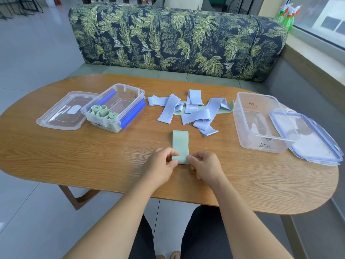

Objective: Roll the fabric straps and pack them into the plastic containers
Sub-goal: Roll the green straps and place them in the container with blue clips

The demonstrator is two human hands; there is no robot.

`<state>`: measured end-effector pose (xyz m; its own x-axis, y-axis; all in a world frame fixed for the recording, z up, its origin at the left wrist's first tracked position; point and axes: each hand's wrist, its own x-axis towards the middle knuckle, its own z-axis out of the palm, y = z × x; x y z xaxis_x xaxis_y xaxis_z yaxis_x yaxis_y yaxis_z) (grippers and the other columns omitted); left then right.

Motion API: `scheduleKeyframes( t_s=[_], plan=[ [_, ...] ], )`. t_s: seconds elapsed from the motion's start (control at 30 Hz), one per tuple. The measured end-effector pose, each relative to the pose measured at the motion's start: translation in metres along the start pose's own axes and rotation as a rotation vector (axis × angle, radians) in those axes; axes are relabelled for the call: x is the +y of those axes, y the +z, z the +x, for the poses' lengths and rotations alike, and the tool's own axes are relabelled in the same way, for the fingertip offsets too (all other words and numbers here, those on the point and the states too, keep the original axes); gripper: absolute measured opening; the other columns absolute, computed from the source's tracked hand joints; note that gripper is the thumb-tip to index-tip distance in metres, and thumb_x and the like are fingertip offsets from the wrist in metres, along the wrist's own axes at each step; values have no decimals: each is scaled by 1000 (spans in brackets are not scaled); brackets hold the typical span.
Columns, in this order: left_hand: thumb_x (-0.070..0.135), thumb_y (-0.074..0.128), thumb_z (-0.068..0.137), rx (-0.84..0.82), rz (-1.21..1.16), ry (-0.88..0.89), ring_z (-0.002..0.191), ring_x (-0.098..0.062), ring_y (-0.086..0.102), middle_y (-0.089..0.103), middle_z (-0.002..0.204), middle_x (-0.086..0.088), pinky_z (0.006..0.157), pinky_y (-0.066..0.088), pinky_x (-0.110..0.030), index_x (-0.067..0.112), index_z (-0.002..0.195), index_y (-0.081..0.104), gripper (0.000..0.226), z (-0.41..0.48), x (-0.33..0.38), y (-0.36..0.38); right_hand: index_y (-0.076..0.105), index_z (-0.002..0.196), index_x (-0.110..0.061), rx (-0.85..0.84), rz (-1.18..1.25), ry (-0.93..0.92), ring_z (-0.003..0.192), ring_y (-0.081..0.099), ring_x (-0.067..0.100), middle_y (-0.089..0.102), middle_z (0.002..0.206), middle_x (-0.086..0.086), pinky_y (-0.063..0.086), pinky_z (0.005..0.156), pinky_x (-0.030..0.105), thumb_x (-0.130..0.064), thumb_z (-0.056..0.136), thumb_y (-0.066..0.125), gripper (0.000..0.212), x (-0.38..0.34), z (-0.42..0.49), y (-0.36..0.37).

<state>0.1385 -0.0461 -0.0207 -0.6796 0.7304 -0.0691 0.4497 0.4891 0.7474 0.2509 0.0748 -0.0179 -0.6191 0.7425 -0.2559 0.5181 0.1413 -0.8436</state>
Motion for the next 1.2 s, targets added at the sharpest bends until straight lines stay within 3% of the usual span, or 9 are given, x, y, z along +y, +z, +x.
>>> scheduleKeyframes(
  t_s=[0.2,0.37,0.5,0.63,0.73,0.83,0.93,1.03,1.2],
  plan=[
    [29,61,91,-35,18,-16,102,-11,56,57,113,8,94,48,-36,32,111,65,21,12,1,-3,65,97,-30,52,183,-77,53,50,4,69,73,-8,44,64,39,-27,85,68,13,14,-2,7],
    [35,60,91,-69,-24,-58,91,-19,64,62,112,5,87,53,-41,33,114,64,24,18,0,-3,66,90,-31,45,129,-82,54,50,3,67,66,-14,45,64,37,-22,89,65,10,12,6,6],
    [32,66,86,-30,-73,-31,96,-12,60,57,113,10,92,50,-39,35,122,58,37,16,-5,0,68,91,-27,28,121,-73,53,49,6,64,65,-10,43,63,35,-21,89,66,7,7,11,4],
    [22,69,84,10,-141,0,77,-13,60,56,105,12,85,54,-43,43,102,57,30,14,-6,5,71,97,-24,20,83,-45,52,49,8,67,72,-7,45,63,34,-25,89,66,9,3,16,2],
    [22,66,86,34,-126,-11,76,-14,59,57,103,10,83,54,-43,44,95,58,25,18,-4,6,71,95,-25,19,62,-28,57,50,10,67,77,-5,46,63,34,-29,89,65,10,2,19,2],
    [23,63,89,4,-123,-26,76,-17,61,58,103,7,84,54,-41,39,99,60,19,22,-1,4,70,97,-27,39,36,-31,65,55,13,67,78,-7,53,71,39,-32,89,63,12,1,21,3],
    [23,62,92,-25,-120,-47,58,-12,60,57,96,11,75,56,-33,30,106,63,16,25,1,-1,68,105,-26,79,16,-67,75,61,14,63,76,-12,55,77,39,-29,87,65,18,-3,20,2],
    [25,60,93,-42,-125,-57,52,-8,58,58,90,15,68,52,-27,28,109,63,17,30,2,-4,68,102,-26,96,-53,-112,82,62,14,61,80,-14,54,80,39,-25,85,67,17,-6,20,1],
    [30,66,86,11,-158,-29,85,-17,63,60,104,10,86,55,-40,31,115,60,30,30,-3,0,72,97,-25,100,-77,-101,81,62,14,64,78,-11,54,79,37,-28,87,65,13,-7,24,1]
  ],
)
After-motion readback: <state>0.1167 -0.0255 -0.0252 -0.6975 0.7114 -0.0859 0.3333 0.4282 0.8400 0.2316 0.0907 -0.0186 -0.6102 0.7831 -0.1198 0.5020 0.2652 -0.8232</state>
